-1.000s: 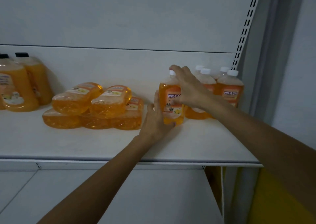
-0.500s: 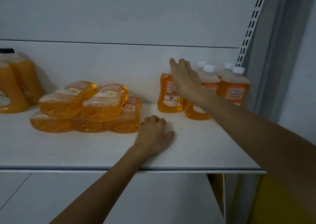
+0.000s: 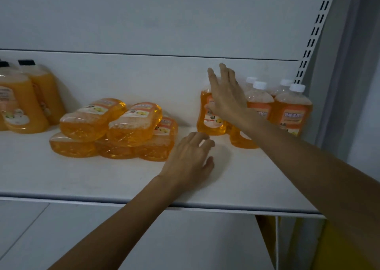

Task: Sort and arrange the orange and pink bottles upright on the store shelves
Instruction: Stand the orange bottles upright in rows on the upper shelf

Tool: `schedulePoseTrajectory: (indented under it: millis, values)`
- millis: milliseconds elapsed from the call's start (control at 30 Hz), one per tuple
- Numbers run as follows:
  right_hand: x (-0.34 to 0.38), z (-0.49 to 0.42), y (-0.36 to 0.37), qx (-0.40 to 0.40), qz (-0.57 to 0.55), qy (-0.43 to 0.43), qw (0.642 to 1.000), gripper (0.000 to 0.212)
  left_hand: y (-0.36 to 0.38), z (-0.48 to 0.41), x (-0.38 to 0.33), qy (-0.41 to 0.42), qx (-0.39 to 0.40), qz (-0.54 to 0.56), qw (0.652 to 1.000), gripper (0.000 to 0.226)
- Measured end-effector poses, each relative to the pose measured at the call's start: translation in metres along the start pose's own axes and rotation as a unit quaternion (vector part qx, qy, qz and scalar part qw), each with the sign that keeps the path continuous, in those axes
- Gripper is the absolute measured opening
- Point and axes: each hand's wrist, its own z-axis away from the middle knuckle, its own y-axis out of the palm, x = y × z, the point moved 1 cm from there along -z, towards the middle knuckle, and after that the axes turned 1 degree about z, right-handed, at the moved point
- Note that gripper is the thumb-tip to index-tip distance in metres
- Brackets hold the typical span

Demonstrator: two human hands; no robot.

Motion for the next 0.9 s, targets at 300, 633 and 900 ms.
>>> schedulePoseTrajectory:
  millis: [300,633,900]
  values:
    - [0.074,-0.011,0.0,0.097,-0.375,-0.017,0.922,0.062,-0.079,0.006,0.088,-0.162,-0.094,-0.027,0.982,0.059]
    - [0.115,-0.029,0.036,0.192,-0.46,0.061,0.865,0.062,-0.074,0.02,0.108,-0.189,0.037,0.024,0.981,0.09]
    - [0.106,-0.023,0.006,0.052,-0.551,0.093,0.828,0.07,-0.068,0.018,0.101,-0.247,-0.063,0.173,0.951,0.129]
